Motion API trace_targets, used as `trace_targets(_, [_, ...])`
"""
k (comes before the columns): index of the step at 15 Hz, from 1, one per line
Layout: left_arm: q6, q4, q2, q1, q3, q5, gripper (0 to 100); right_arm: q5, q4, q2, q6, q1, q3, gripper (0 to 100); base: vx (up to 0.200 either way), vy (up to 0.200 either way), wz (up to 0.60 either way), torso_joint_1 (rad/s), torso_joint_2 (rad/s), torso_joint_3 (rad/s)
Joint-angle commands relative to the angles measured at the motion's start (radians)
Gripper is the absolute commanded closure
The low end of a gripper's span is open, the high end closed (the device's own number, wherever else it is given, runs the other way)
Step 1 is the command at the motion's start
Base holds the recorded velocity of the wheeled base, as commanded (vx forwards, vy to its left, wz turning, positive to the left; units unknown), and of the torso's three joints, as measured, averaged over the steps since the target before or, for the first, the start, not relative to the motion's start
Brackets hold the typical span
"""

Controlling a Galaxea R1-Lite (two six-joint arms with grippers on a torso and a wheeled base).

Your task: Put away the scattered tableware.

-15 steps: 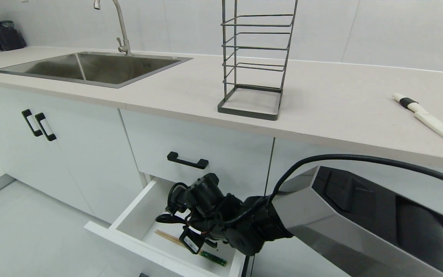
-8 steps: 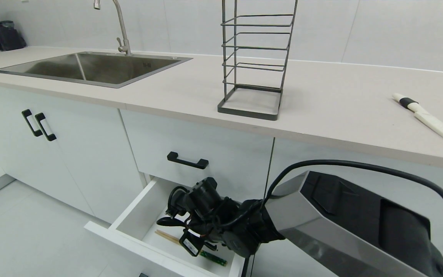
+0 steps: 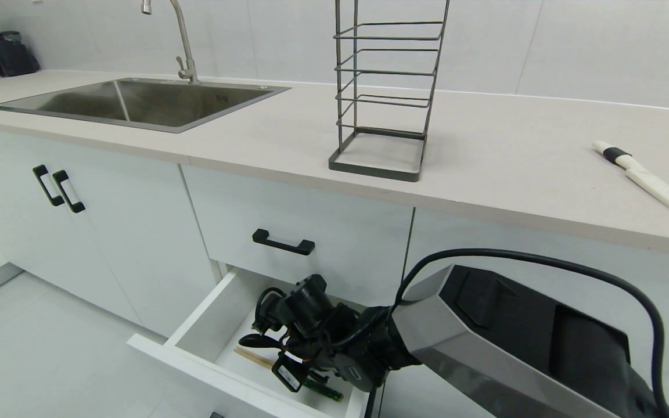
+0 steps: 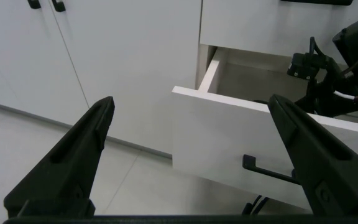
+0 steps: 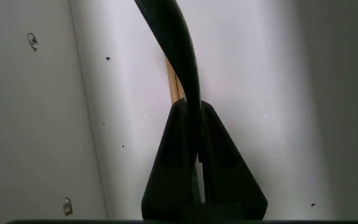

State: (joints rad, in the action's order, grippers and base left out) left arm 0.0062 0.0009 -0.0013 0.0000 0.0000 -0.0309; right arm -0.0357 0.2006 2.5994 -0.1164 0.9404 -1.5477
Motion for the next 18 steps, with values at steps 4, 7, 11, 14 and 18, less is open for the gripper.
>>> trace_targets(4, [0.0, -0.001, 0.001, 0.0, 0.0, 0.0, 0, -0.003, 0.0, 0.025, 0.014, 0.006, -0.003, 0, 0.0, 0.0, 0.0, 0.0, 0.0, 0.0])
trace_targets(7, [0.0, -0.001, 0.001, 0.0, 0.0, 0.0, 0, -0.001, 0.002, 0.024, 0.04, 0.006, -0.003, 0, 0.0, 0.0, 0.0, 0.0, 0.0, 0.0])
trace_targets(11, [0.0, 0.001, 0.001, 0.0, 0.0, 0.0, 0, 0.005, -0.001, -0.021, 0.043, 0.012, 0.009, 0, 0.0, 0.0, 0.0, 0.0, 0.0, 0.0])
trace_targets(14, [0.0, 0.001, 0.001, 0.0, 0.0, 0.0, 0, 0.007, -0.001, -0.091, 0.044, 0.024, 0.054, 0, 0.0, 0.0, 0.0, 0.0, 0.0, 0.0])
trace_targets(18, [0.0, -0.001, 0.001, 0.0, 0.0, 0.0, 0, 0.013, 0.002, -0.235, 0.038, 0.049, 0.166, 0, 0.0, 0.0, 0.0, 0.0, 0.0, 0.0])
